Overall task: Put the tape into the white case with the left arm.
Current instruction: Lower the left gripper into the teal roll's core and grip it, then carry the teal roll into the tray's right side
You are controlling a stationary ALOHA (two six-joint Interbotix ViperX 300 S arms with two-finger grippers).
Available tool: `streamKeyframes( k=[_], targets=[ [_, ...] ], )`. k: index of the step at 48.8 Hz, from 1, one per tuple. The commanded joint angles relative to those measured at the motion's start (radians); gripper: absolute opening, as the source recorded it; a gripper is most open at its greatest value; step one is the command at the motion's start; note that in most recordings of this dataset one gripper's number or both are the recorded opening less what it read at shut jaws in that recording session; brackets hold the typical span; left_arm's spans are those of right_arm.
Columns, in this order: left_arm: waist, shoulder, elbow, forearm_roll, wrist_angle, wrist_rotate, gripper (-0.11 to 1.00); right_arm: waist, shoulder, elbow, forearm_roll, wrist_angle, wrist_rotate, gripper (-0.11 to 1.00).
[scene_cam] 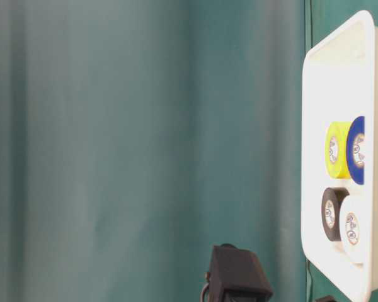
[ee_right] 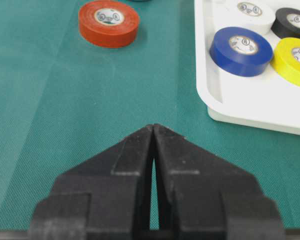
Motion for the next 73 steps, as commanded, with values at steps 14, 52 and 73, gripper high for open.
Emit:
streamKeyframes(
  k=[14,52,73],
  targets=[
    [-0.038,-0.140,-0.038,0.000,0.011,-0.002,0.22,-0.002,0.008,-0.012,-0.008,-0.011,0.000,-0.10],
    [-0.002,-0.190,-0.107,0.003,0.021,0.006,0.22,-0.002,0.008,-0.012,-0.008,-0.009,0.000,-0.10],
    [0.094,-0.028,-0.305,0.003,0.017,0.175,0.22,-0.002,0.008,-0.011,-0.008,-0.009,0.000,-0.10]
  ],
)
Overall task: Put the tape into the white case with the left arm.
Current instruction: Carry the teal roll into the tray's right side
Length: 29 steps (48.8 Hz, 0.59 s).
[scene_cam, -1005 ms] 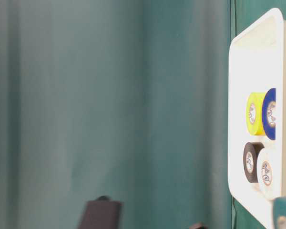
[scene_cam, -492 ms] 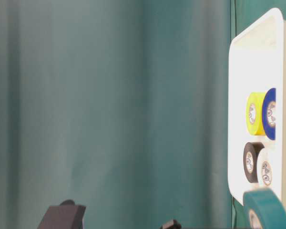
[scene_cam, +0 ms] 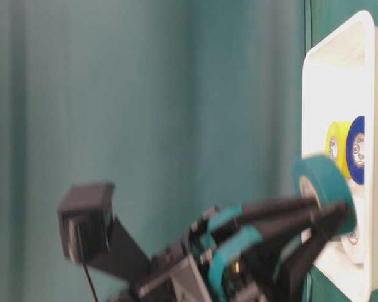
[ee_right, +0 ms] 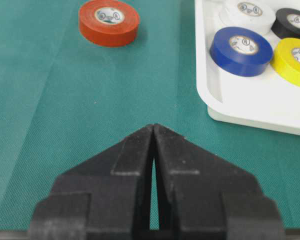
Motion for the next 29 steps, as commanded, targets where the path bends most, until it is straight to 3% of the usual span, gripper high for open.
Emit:
streamKeyframes(
  k=[1,7,16,29],
  targets=[
    [0.014,0.021,-0.072,0.002,-0.009,0.028,0.22,-0.002,0.008,-0.012,-0.002,-0.009,0.000,-0.10],
    [0.035,0.075,-0.135,0.002,-0.009,0.064,0.22,-0.002,0.008,-0.012,-0.002,-0.009,0.000,-0.10],
    [0.055,0.138,-0.218,0.002,-0.009,0.069,0.22,-0.002,0.008,-0.012,-0.002,-0.009,0.000,-0.10],
    [0.104,0.187,-0.265,0.002,-0.026,0.074,0.22,-0.002,0.008,-0.011,-0.002,-0.009,-0.002,-0.10]
  ],
)
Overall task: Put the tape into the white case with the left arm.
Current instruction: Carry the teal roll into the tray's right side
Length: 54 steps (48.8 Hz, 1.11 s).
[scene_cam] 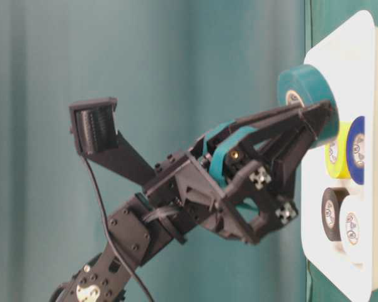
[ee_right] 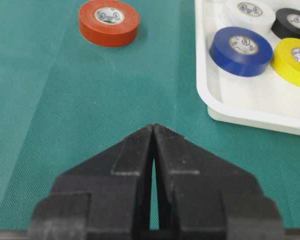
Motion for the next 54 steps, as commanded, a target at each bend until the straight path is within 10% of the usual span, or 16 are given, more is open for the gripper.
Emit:
streamKeyframes(
  k=[1,19,54],
  targets=[
    [0.038,0.003,-0.035,0.002,-0.026,0.002,0.22,-0.002,0.009,-0.011,-0.002,-0.012,-0.002,-0.10],
    [0.164,0.081,-0.051,0.002,-0.164,0.000,0.22,-0.002,0.009,-0.009,-0.012,-0.014,-0.002,-0.10],
    [0.170,0.098,-0.060,0.002,-0.186,-0.005,0.22,-0.002,0.009,-0.011,-0.012,-0.014,-0.002,-0.10]
  ],
)
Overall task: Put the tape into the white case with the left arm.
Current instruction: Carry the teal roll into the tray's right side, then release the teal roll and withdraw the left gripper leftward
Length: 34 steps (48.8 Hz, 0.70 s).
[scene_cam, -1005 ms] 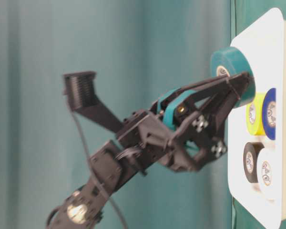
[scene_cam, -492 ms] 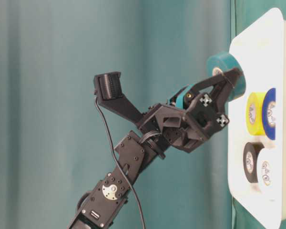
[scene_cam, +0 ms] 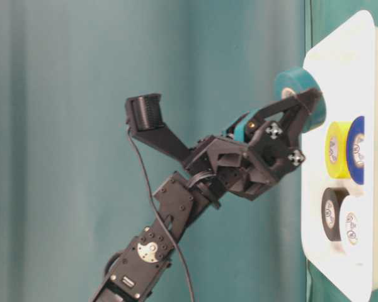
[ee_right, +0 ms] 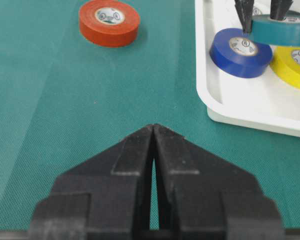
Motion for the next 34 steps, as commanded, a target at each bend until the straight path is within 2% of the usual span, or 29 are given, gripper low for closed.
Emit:
streamKeyframes(
  k=[1,6,15,17,34],
  targets=[
    [0.003,-0.012,-0.034,0.002,-0.011,-0.002,0.22,-0.002,0.008,-0.011,-0.002,-0.011,-0.002,-0.10],
    [0.000,-0.009,-0.035,0.002,-0.011,-0.002,0.24,-0.002,0.009,-0.012,-0.002,-0.011,-0.002,-0.10],
    [-0.011,-0.011,-0.035,0.002,-0.011,0.003,0.78,-0.002,0.009,-0.012,-0.002,-0.011,-0.002,-0.10],
    [-0.011,-0.012,-0.035,0.002,-0.011,0.002,0.86,-0.002,0.009,-0.012,-0.002,-0.011,-0.002,-0.10],
    [-0.011,-0.049,-0.002,0.002,-0.006,-0.002,0.85,-0.002,0.009,-0.012,-0.002,-0.011,0.000,-0.10]
  ],
)
